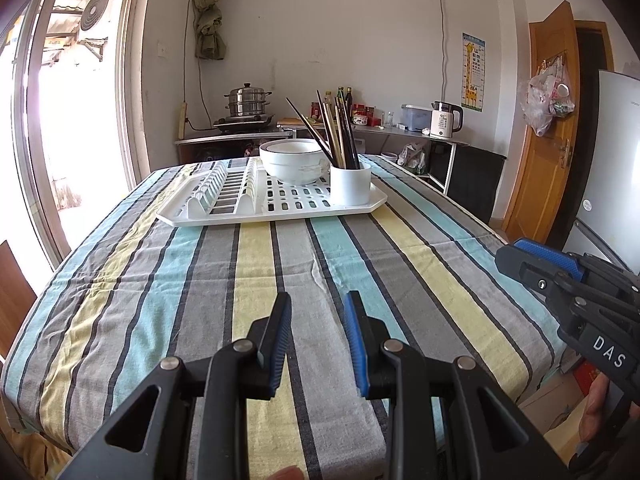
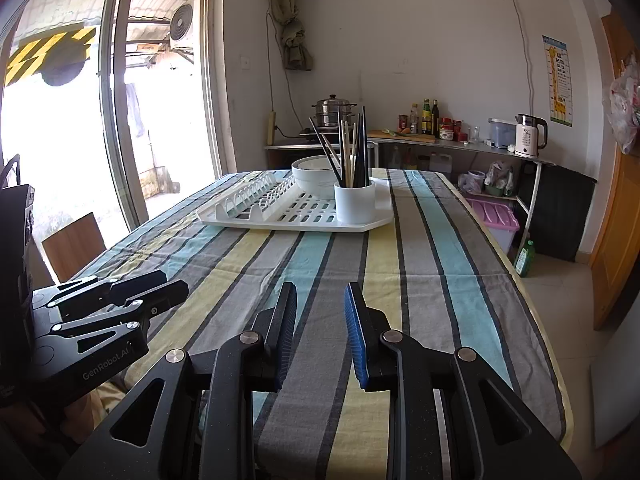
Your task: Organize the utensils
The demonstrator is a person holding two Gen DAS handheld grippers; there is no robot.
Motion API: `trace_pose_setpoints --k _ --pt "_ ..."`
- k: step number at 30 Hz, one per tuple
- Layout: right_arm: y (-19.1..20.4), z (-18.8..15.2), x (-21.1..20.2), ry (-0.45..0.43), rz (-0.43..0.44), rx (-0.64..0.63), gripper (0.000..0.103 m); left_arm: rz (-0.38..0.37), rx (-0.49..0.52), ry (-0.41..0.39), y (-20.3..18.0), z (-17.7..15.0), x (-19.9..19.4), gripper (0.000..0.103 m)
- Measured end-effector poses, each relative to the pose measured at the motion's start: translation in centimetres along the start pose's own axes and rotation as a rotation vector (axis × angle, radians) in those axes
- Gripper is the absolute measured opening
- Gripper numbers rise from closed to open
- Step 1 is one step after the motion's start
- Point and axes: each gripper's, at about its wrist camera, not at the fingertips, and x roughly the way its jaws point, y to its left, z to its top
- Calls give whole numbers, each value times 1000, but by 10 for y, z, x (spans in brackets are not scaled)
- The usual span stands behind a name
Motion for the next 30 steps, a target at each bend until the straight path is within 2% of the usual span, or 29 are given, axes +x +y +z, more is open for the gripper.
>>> trace_pose_setpoints --k 30 --pt "2 1 2 7 10 -5 25 1 6 11 -2 2 5 29"
